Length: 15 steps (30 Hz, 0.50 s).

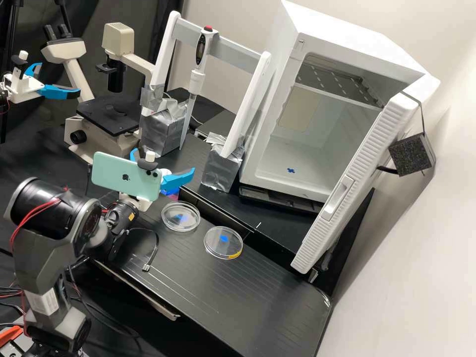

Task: Open the bottle

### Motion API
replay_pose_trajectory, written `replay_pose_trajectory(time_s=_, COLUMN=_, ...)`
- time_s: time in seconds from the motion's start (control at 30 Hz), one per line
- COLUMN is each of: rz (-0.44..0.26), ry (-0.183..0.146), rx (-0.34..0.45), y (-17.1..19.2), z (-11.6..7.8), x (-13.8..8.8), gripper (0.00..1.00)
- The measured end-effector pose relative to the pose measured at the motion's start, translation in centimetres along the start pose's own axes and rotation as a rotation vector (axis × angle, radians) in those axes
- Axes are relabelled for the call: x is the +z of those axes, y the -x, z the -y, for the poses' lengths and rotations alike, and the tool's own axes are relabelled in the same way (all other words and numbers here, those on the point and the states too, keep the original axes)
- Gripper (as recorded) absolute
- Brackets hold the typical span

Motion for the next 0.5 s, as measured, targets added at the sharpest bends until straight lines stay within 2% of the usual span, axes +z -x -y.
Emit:
replay_pose_trajectory(time_s=0.23, rz=0.015, ry=-0.005, rx=0.001, y=-1.0, z=0.2, x=0.2, gripper=1.0)
replay_pose_trajectory(time_s=0.27, rz=0.016, ry=-0.005, rx=0.0, y=-1.1, z=0.3, x=0.2, gripper=0.0)
replay_pose_trajectory(time_s=0.5, rz=0.018, ry=-0.004, rx=-0.003, y=-1.7, z=0.4, x=0.3, gripper=0.0)
